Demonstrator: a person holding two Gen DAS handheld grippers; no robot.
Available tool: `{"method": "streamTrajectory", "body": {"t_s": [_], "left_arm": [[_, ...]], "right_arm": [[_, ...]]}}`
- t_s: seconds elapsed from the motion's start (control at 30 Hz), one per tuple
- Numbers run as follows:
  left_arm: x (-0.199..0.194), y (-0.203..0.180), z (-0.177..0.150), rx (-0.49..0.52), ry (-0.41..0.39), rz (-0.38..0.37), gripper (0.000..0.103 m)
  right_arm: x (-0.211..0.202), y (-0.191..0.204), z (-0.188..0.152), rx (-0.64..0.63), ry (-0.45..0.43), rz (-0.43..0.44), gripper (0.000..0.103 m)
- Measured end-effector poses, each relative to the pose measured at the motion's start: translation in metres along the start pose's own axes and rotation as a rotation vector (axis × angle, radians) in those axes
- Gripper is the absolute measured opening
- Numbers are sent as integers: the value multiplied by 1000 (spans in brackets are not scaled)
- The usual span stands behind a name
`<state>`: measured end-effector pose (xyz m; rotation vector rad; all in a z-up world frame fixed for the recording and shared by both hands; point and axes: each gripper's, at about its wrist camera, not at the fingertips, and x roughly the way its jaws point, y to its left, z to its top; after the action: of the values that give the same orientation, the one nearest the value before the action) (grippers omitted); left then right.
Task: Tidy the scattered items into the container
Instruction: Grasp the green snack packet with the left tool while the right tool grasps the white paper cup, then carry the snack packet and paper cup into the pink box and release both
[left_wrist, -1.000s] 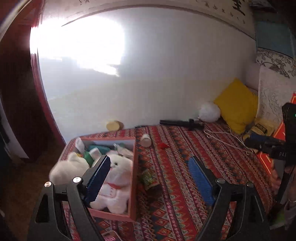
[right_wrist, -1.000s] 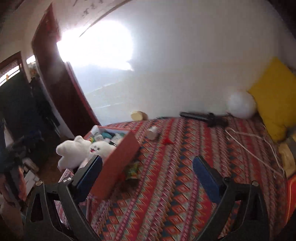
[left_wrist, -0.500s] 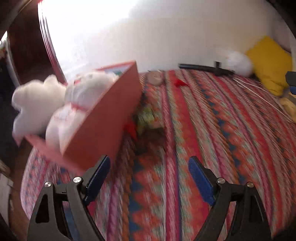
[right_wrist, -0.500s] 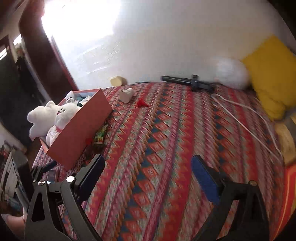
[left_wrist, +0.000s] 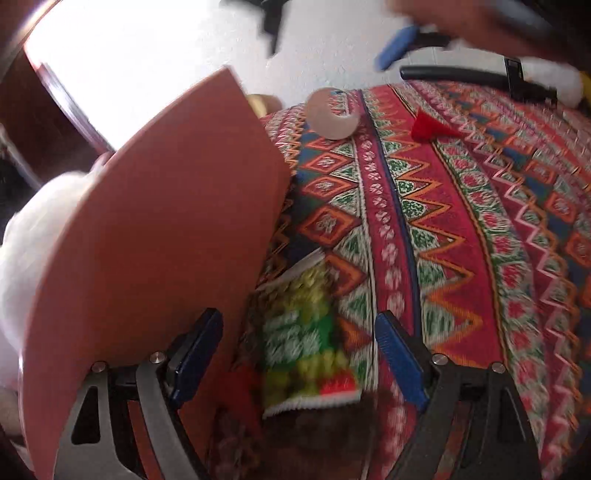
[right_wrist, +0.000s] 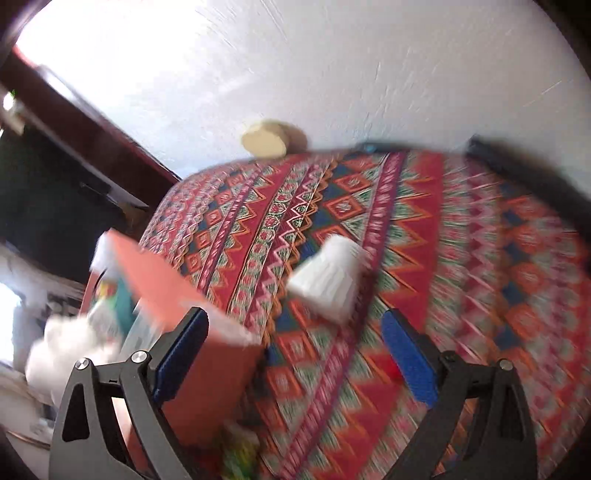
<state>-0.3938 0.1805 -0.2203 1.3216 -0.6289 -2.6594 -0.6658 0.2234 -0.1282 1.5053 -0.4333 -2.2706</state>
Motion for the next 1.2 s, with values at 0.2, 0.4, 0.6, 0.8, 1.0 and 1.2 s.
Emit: {"method": "streamTrajectory", "body": {"t_s": [0.2,0.4,0.6,0.8,1.0,1.2], "left_arm": [[3,10,2,-3,76,-154,23],[-93,-5,-72,109,-72,-171,14],[-210,-16,-146,257,-281,-190,13],[-289,-3,-193,326,-407,-185,13],[-328,28,-201,280,-429,-245,13],[-334,102,-175,100,-429,-262,13]], "right_arm": [[58,-18,-15,44,235,-73,5],[-37,-19,-96,-34,139,-7,3],[-146,-34,-190,21,55,52,3],[-224,-24,-292,64,-9,122,3],[-265,-9,-356,76,-30,139,3],[-271,34,-353,0,-49,139,3]]}}
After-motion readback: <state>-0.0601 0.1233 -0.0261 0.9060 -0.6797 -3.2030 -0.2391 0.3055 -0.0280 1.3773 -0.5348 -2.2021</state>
